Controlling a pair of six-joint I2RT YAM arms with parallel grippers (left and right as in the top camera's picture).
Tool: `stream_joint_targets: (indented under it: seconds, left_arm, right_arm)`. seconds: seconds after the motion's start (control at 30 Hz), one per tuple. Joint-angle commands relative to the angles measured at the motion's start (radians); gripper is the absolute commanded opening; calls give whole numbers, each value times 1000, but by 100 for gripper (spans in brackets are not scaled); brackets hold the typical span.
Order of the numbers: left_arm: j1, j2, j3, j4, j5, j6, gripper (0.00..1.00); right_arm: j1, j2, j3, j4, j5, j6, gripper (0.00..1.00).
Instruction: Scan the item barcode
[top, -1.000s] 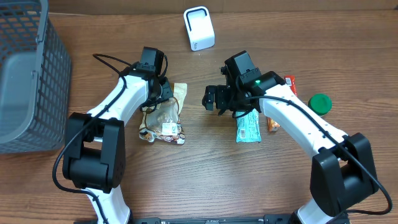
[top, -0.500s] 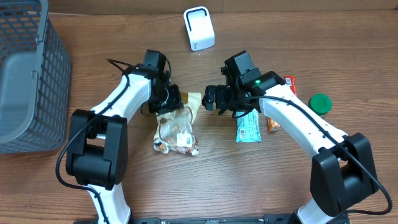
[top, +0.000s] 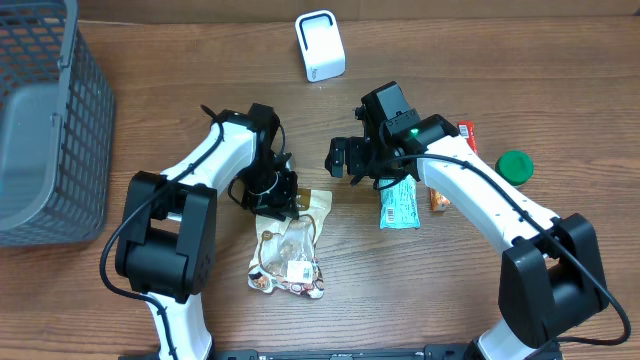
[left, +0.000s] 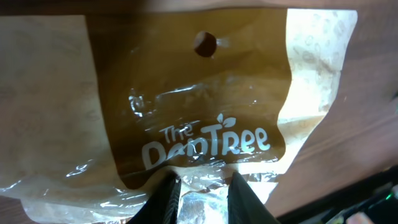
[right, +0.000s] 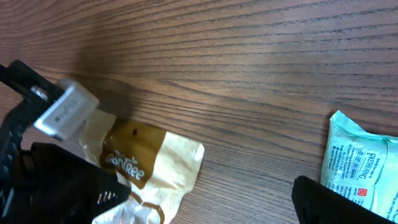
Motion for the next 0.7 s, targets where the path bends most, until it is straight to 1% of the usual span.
stream_joint_targets:
  seconds: [0.0,0.1,0.2,0.27,0.37,0.43,0.5,0.53,0.57,0.6,0.63,0.67]
  left_arm:
    - [-14,7,-20,-14,-34,76,19]
    - [-8,-57,-20,-14,-35,63,19]
    - [5,-149,-17,-7,-77,-3,20]
    - [8,-213,-15,-5,-137,-54,21]
    - [7,-306,-15,-6,-282,-145,25]
    - [5,-349,-15,-9,-359,-206,29]
    - [5,-373,-15,-9,-381,-248,34]
    - [5,-377,-15,-9,-381,-262,43]
    - [5,-377,-15,-10,-378,-273,61]
    - [5,-376,-17,-10,-370,-286,86]
    - [5,-372,-20,-11,-359,-295,91]
    - [5,-370,-23,-11,-344,-299,89]
  right_arm:
    - [2,-3,17,3,11,3,100]
    - [2,-3,17,3,11,3,100]
    - [2,-3,17,3,11,3,100]
    - [2,-3,17,3,11,3,100]
    - [2,-3,17,3,11,3,100]
    - [2,-3,17,3,11,3,100]
    - [2,-3,17,3,11,3,100]
    - [2,-3,17,3,11,3,100]
    - [2,-3,17,3,11,3,100]
    - [2,-3,17,3,11,3,100]
    - [2,-3,17,3,11,3,100]
    - [2,-3,17,3,11,3,100]
